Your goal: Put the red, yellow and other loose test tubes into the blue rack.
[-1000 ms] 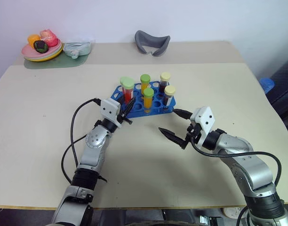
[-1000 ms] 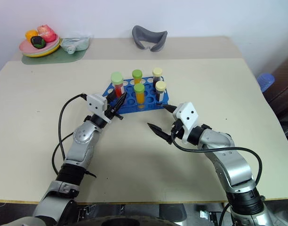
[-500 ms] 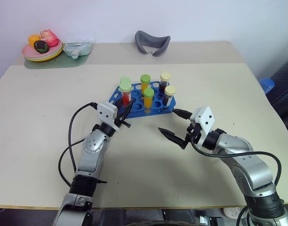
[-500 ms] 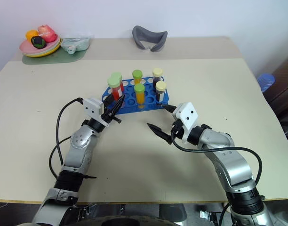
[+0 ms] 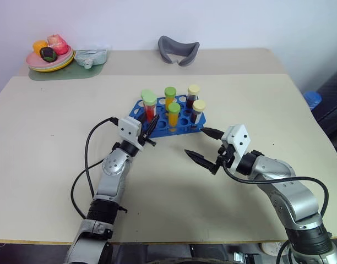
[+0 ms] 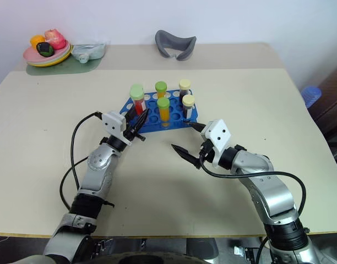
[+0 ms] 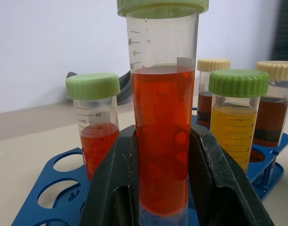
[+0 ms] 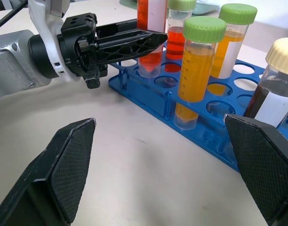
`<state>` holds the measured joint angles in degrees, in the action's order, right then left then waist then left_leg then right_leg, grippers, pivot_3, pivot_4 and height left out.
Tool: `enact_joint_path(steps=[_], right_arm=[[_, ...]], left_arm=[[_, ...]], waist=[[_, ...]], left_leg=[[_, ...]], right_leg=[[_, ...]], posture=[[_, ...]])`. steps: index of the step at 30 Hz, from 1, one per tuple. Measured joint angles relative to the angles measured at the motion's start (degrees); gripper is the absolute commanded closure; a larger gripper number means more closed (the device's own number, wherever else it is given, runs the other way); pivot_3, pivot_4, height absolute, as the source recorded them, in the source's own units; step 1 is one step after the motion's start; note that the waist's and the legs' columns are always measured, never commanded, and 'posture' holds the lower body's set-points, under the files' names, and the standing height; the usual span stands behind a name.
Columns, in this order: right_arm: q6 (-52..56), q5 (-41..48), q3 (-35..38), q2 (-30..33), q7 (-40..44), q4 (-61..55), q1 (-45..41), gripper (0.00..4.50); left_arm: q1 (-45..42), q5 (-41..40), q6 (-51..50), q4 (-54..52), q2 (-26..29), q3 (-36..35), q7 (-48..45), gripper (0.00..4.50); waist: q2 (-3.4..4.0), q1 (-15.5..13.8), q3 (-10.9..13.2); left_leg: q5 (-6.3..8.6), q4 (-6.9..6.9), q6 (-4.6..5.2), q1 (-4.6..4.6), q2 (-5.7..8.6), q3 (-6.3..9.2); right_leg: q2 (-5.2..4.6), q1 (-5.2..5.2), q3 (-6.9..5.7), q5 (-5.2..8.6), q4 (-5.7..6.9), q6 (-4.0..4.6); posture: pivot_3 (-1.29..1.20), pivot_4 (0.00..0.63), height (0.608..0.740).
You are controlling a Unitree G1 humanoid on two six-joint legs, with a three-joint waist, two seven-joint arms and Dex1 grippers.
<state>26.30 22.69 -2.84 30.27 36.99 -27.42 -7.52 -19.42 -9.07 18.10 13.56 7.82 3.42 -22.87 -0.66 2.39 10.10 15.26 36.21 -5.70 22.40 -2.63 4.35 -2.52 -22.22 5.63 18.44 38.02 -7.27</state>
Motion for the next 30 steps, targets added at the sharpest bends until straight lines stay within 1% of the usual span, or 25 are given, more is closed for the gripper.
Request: enact_joint_path(steps=[5, 15, 30], right_arm=[[0.4, 0.0, 0.0, 0.0, 0.0, 0.0, 0.0, 0.00], [0.6, 0.1, -0.1, -0.2, 0.0, 0.0, 0.0, 0.00], [1.8, 1.0, -0.1, -0.1, 0.3, 0.0, 0.0, 0.00]], left_arm=[[0.0, 0.8, 0.2, 0.0, 0.2, -0.2, 0.5, 3.70], [1.5, -0.4, -1.0, -2.1, 0.1, -0.4, -0.4, 3.70], [2.1, -0.1, -1.3, -2.8, -1.3, -0.1, -0.2, 3.70]], waist=[[0.00, 0.0, 0.0], [0.00, 0.0, 0.0], [0.00, 0.0, 0.0]], left_leg=[[0.00, 0.00, 0.00, 0.00, 0.00, 0.00], [0.00, 0.00, 0.00, -0.01, 0.00, 0.00], [0.00, 0.00, 0.00, -0.01, 0.00, 0.00]], right_leg=[[0.00, 0.00, 0.00, 0.00, 0.00, 0.00], [0.00, 0.00, 0.00, 0.00, 0.00, 0.00], [0.00, 0.00, 0.00, 0.00, 0.00, 0.00]], posture=[[0.00, 0.150, 0.740], [0.00, 0.150, 0.740], [0.00, 0.150, 0.740]])
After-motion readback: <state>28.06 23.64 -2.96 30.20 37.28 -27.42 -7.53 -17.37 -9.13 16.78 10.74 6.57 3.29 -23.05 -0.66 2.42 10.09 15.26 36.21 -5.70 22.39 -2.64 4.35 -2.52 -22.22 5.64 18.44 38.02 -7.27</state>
